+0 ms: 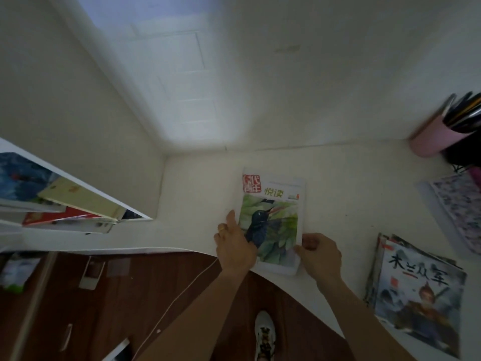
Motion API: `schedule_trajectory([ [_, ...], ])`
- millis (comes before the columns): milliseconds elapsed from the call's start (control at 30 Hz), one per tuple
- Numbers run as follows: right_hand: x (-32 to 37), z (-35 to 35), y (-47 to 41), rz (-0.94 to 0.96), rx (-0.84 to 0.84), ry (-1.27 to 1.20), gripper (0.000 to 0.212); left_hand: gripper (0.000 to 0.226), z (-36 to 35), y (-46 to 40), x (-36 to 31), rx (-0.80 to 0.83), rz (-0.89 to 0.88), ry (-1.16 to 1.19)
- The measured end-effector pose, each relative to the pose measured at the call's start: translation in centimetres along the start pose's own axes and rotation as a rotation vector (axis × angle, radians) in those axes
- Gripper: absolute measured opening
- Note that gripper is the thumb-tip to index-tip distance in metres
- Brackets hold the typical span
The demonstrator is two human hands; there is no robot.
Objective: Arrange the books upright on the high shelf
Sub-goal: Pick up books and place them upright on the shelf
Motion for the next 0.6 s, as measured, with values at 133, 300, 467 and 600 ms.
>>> schedule_trajectory([
  [133, -0.5, -0.6, 0.2, 0.031, 0.047, 0.052, 0.030, 0.033, 0.3, -0.6, 1.2, 0.065, 0.070, 0.267],
  [300, 1.5, 0.0, 0.7, -0.036, 0.111, -0.175, 0.038, 0.018, 3.0, 1.1, 0.1, 0.119, -0.207, 0.697],
  [467, 5.9, 2.1, 1.8, 0.262, 0.196, -0.591, 0.038, 0.037, 5.6, 2.2, -1.3, 0.250, -0.370, 0.933],
  [600, 7.2, 1.9, 2.4, 0.334, 0.167, -0.612, 0.035, 0.033, 5.4, 1.0, -0.5, 0.164, -0.332, 0.842],
])
Point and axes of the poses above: each hand's wrist, its own y-axis away from the middle knuckle, its own z-axis out of the back of the hand, x = y × z, the point moved 5 cm from there along -y, towards the middle knuckle, and after that the axes turned 4 degrees about x, right-handed, at the moved point
